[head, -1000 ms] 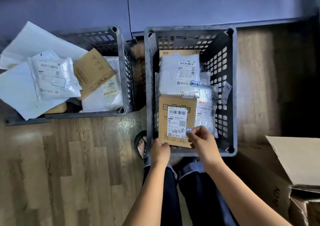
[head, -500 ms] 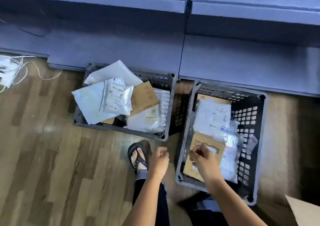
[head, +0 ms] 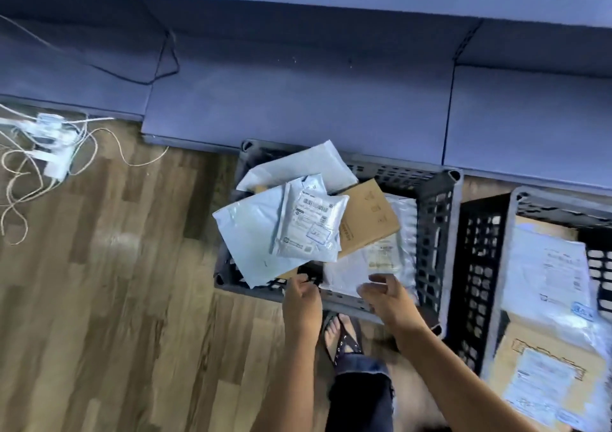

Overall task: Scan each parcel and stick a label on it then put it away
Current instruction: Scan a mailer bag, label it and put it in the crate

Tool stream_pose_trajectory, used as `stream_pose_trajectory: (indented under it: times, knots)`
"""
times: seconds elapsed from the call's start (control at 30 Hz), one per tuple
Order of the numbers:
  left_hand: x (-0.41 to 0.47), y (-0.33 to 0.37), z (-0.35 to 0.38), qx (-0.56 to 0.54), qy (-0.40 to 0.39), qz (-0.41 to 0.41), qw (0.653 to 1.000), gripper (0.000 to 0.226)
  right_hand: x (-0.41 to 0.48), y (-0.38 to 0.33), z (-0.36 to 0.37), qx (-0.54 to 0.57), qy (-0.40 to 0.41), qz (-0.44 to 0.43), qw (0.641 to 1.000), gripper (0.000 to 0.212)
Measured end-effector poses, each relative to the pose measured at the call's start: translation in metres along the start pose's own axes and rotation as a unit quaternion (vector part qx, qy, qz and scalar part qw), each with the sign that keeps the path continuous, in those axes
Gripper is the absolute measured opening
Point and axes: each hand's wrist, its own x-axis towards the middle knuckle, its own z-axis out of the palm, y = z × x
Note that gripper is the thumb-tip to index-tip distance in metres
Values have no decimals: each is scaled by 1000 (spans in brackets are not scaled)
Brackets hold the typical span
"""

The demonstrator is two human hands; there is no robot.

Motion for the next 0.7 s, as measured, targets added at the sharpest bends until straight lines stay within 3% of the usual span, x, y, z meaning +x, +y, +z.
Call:
stream_pose_trajectory:
  times: [0.2, 0.37, 0.43, 0.53, 0.67, 0.7]
  knots:
    - [43, -11, -16, -21, -58, 14, 998, 23, 79, -39, 53, 37, -3, -24, 999, 75]
    - [68, -34, -25, -23, -53, -2, 998, 22, 125, -56, 63, 118, -14, -18, 993, 116]
    - [73, -38, -28, -25, -59, -8, 998, 23, 137, -57, 63, 136, -39, -4, 990, 122]
    - [76, -36, -29, -24, -75, -12, 997, 25, 135, -66, 68, 145, -33, 22, 989, 93]
    - [76, -30, -31, -21, -80, -3, 997, 23, 127, -70, 76, 50, -19, -11, 999, 31]
    - [77, -28, -32, -21, -78, -1, 997, 23, 121, -72, 79, 38, -16, -19, 999, 26]
